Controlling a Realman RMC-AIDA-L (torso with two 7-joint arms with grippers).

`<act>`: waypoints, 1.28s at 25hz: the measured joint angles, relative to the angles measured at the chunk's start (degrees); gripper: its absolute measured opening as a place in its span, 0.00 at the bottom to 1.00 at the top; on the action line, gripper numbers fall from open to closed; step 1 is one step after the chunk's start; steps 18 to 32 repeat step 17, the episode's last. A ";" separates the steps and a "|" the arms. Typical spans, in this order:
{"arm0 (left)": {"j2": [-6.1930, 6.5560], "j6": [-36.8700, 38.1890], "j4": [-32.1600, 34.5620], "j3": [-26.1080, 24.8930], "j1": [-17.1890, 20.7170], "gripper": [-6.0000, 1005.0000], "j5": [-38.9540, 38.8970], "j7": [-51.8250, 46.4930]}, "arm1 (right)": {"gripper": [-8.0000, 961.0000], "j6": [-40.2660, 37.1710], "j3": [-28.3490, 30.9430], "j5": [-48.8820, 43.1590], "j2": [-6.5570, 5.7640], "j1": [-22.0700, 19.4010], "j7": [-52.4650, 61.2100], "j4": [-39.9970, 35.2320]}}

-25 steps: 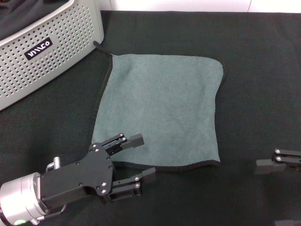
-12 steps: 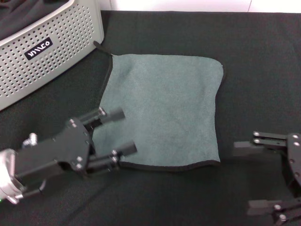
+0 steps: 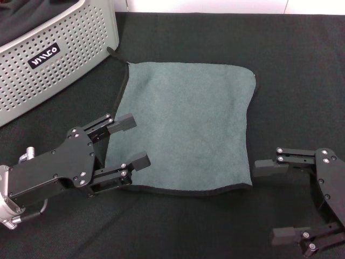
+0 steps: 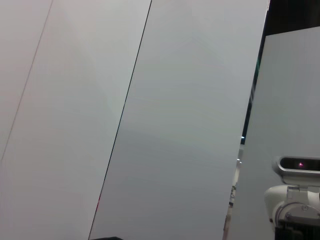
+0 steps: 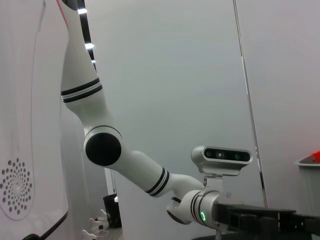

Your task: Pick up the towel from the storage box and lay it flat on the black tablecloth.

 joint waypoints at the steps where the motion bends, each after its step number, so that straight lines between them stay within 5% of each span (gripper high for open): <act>1: -0.04 0.00 0.00 -0.01 0.00 0.82 0.00 -0.02 | 0.90 0.00 0.00 0.01 0.00 0.00 0.00 0.00; 32: -0.34 0.00 0.05 -0.03 0.00 0.82 -0.27 -0.18 | 0.90 0.49 0.06 0.03 0.03 0.06 0.06 0.50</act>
